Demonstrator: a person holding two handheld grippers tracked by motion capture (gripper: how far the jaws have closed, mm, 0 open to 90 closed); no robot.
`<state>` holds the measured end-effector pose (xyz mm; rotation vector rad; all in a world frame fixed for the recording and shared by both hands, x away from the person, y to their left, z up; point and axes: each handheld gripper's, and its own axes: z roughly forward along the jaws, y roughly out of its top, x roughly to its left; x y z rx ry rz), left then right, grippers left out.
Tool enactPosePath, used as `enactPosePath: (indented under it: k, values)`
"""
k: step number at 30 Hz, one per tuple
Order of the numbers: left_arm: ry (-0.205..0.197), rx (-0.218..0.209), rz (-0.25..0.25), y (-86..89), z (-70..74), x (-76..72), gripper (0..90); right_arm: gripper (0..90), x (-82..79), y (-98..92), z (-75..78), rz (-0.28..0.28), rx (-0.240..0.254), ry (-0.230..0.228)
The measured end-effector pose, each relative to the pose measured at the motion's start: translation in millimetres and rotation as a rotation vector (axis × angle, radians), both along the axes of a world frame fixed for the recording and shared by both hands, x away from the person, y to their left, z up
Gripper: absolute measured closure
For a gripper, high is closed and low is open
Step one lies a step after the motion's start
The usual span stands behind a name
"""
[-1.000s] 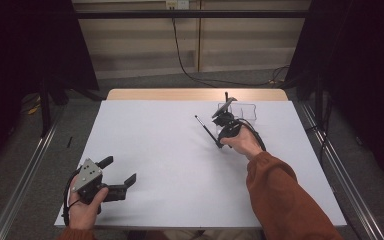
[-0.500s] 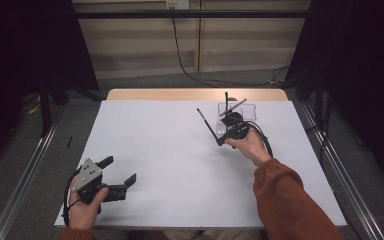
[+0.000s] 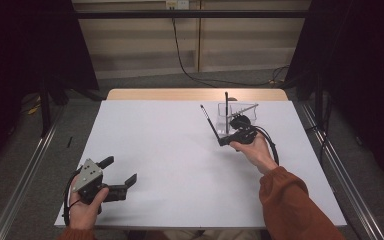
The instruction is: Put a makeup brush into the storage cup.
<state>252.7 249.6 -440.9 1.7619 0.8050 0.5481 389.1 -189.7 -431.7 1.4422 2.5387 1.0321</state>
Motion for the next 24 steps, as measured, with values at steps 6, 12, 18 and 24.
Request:
enactPosePath:
  k: [6,12,18,24]
  values:
    - [0.0,-0.001,0.002,0.0,-0.1,0.0,2.3,84.5,-6.0,-4.8,-0.5,-0.009,0.048,-0.068]
    - [0.001,-0.002,0.002,0.1,-0.1,0.1,2.3,84.5,-10.9,-9.3,-0.7,-0.017,0.096,-0.129]
    - [-0.005,-0.009,0.006,0.2,0.8,-0.3,2.3,84.5,-13.8,-11.7,0.3,-0.02,0.142,-0.177]
    - [-0.003,-0.013,0.011,1.5,0.9,0.1,2.3,84.5,-17.3,-11.0,-1.2,-0.001,0.182,-0.234]
